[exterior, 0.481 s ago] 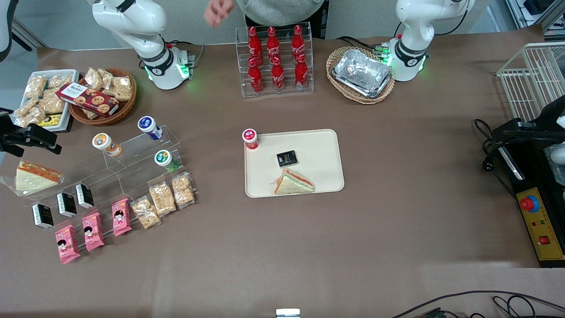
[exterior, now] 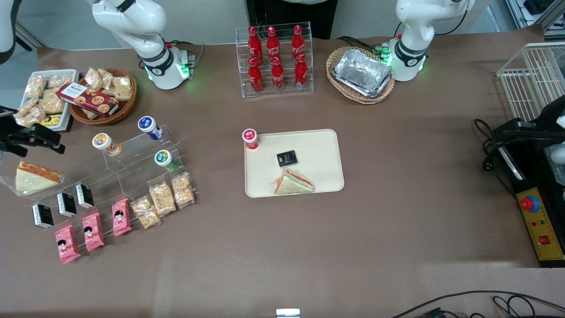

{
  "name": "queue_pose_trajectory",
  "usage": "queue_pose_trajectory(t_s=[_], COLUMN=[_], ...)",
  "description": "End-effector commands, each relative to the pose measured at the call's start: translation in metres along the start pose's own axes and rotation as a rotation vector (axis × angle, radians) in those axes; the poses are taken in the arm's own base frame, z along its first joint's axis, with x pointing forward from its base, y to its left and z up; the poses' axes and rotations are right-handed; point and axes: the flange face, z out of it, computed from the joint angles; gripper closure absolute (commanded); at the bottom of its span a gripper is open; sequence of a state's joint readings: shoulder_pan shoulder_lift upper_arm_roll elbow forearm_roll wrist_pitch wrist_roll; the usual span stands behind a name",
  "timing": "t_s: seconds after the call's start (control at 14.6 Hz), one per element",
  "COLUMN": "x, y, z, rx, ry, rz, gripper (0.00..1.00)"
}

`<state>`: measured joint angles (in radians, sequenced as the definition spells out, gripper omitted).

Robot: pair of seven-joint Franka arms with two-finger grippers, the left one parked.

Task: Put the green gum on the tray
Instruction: 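Move the right gripper toward the green-labelled gum cup on the acrylic rack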

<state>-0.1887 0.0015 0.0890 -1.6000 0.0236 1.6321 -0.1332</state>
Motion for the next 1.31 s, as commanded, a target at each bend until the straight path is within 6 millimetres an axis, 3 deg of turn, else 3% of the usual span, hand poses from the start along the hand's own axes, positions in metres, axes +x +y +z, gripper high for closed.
queue_pose_trajectory(t_s=[0.0, 0.14, 0.34, 0.89, 1.24], x=[-0.015, -0.024, -0.050, -0.068, -0.083], y=[-0.075, -0.120, -0.176, -0.174, -0.166], z=[-0.013, -0.013, -0.006, 0.018, 0.062], rx=[0.001, -0.001, -0.011, -0.020, -0.018], ry=[-0.017, -0.039, -0.051, -0.069, -0.038], rz=[0.023, 0.106, 0.077, 0.066, 0.045], gripper=[0.00, 0.00, 0.00, 0.00, 0.00])
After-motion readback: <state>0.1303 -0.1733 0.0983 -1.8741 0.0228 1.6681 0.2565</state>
